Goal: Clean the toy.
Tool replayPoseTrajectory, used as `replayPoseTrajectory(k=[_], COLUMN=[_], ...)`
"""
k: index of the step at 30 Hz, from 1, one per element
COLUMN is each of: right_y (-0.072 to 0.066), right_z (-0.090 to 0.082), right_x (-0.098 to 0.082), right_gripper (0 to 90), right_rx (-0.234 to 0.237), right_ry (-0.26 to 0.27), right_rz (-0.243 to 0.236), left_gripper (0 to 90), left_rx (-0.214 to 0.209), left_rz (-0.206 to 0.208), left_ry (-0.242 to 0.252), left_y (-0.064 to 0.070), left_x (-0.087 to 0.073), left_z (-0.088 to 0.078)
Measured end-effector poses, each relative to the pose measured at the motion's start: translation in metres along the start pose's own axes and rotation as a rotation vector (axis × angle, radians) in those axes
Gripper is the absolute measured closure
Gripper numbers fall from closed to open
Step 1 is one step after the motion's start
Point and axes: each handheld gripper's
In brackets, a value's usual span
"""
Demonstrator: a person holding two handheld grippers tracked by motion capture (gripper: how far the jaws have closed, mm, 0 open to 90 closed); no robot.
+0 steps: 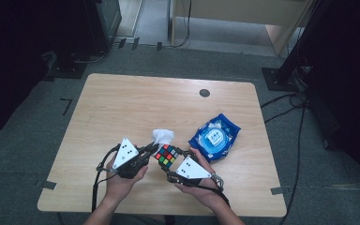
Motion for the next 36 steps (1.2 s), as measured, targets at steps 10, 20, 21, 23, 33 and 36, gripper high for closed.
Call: replayPoseTrajectory(k=[10,20,21,23,33,36], right_y=[0.010,0.016,0.016,0.017,0.014,0.011], right_z=[-0.006,-0.007,-0.007,-0.008,-0.006,-0.005], right_x=[0.004,0.002,0.002,0.001,0.002,0.002], right_gripper=[34.4,34.3,34.3,34.3,34.3,34.3], right_rx=[-0.021,-0.049,-0.052,-0.054,-0.052,-0.052], right_ry=[0.037,0.028,0.029,0.030,0.033,0.028], right_rz=[0.033,0.052,0.053,0.055,0.053,0.044], left_gripper=[87.4,53.7,49.4,40.9,28.8,26.8], left_rx=[0.115,0.039,0.022,-0.008,-0.124,-0.143], left_rz=[-0.133,-0.222,-0.236,-0.244,-0.226,-0.233], left_ry=[-0.123,-0.020,-0.011,-0.007,-0.034,-0.039], left_y=[-0.038,-0.037,-0.036,-0.035,-0.017,-0.013], left_x=[-0.029,-0.012,-0.009,-0.004,0.009,0.011], left_z=[0.018,0.001,-0.001,-0.005,-0.004,-0.002])
Point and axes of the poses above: each handheld gripper's, and its own axes: z roughly forward along the jaws, x roughly out of its top, y roughly to its right, and after that the axes turned 6 degrees about -y, right-handed
